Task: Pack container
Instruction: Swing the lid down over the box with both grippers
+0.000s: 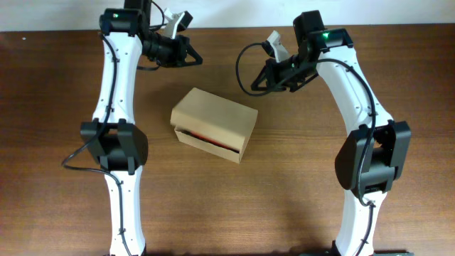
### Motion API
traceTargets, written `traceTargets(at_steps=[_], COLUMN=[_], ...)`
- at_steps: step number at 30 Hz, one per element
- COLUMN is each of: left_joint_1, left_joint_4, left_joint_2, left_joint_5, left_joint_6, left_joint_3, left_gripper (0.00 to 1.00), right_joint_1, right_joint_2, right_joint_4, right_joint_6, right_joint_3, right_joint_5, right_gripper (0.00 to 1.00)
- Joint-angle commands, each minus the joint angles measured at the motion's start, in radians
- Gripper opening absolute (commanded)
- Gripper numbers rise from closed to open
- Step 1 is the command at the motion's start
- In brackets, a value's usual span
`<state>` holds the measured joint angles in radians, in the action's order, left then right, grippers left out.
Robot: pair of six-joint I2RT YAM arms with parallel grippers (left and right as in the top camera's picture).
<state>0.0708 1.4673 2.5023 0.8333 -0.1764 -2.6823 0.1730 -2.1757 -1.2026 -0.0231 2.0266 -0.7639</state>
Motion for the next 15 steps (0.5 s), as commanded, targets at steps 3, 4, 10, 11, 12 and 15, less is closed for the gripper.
traceTargets(at_steps=[3, 4, 10, 11, 12, 15], left_joint_1=[0.003, 0.007, 0.039, 0.045, 0.049, 0.066], left_joint_4=[0.047, 0.063, 0.169, 0.171, 0.171, 0.171], left_joint_2=[-0.117, -0.127, -0.172, -0.182, -0.195, -0.251], left_joint_5=[-0.142, -0.168, -0.306, -0.327, -0.349, -0.452], left_joint_6=[-0.011, -0.012, -0.012, -0.011, -0.007, 0.021], left_joint_3=[-0.023, -0.023, -0.023, -0.023, -0.023, -0.023], left_gripper=[0.02, 0.02, 0.01, 0.02, 0.02, 0.01], right_joint_1=[0.042, 0.05, 0.122, 0.135, 0.148, 0.185], right_joint_2=[0.06, 0.069, 0.153, 0.168, 0.183, 0.23], right_joint_4=[-0.048, -0.053, -0.11, -0.116, -0.122, -0.129], right_joint_6=[-0.053, -0.053, -0.079, -0.079, -0.078, -0.078], right_joint_3=[0.019, 0.019, 0.019, 0.019, 0.019, 0.019], right_joint_5=[0.108, 0.126, 0.276, 0.3, 0.328, 0.408], right_gripper=[0.04, 0.04, 0.04, 0.04, 0.04, 0.04])
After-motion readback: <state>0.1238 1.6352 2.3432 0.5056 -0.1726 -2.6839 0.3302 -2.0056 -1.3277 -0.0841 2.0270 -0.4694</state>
